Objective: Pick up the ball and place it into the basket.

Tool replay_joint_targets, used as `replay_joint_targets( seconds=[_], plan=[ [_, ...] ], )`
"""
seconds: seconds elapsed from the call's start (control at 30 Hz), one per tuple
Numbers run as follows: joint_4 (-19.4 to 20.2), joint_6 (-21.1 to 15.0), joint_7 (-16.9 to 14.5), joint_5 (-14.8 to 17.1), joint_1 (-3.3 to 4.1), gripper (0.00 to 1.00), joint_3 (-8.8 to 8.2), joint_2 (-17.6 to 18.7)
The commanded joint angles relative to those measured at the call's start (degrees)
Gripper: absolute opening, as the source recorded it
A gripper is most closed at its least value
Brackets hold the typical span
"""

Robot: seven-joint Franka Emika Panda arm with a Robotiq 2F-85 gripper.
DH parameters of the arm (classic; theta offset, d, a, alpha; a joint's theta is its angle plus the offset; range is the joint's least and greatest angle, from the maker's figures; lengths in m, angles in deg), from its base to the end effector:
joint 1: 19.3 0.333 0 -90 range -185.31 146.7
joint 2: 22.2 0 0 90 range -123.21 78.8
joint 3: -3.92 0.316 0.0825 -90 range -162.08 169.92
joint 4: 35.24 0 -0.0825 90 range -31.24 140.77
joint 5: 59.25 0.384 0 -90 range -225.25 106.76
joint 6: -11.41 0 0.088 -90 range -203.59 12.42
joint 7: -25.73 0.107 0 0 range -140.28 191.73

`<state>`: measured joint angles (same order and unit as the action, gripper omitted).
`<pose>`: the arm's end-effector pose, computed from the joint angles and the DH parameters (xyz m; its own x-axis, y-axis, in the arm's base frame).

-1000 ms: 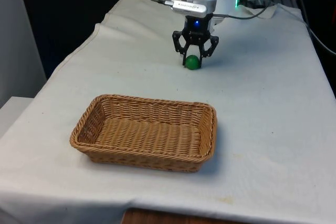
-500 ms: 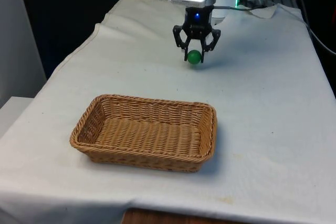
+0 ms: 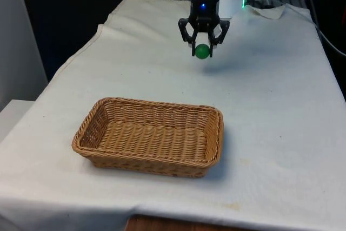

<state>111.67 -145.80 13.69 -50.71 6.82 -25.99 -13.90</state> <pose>0.4549 -0.0418 0.2251 0.9983 0.0152 0.0566 0.0142 -0.9997 0.0187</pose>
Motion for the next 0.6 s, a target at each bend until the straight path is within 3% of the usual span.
replay_joint_targets(
  seconds=[0.0, 0.2, 0.23, 0.27, 0.5, 0.53, 0.57],
  plan=[
    [-0.7, 1.1, 1.4, -1.7, 0.34, 0.0, -0.74, 0.4],
    [-3.8, 5.5, 1.3, -1.5, 0.23, 0.0, -0.8, -0.6],
    [-3.5, 5.0, 0.1, 0.0, 0.0, 0.0, -0.29, -0.9],
    [-4.2, 6.1, 1.3, -1.5, 0.23, 0.0, -0.8, -0.7],
    [-8.0, 11.1, 1.0, -1.2, 0.11, 0.0, -0.8, -1.3],
    [-7.4, 10.0, 0.1, 0.0, 0.0, 0.0, -0.46, -1.3],
    [-8.4, 11.7, 1.0, -1.2, 0.11, 0.0, -0.8, -1.3]
  ],
)
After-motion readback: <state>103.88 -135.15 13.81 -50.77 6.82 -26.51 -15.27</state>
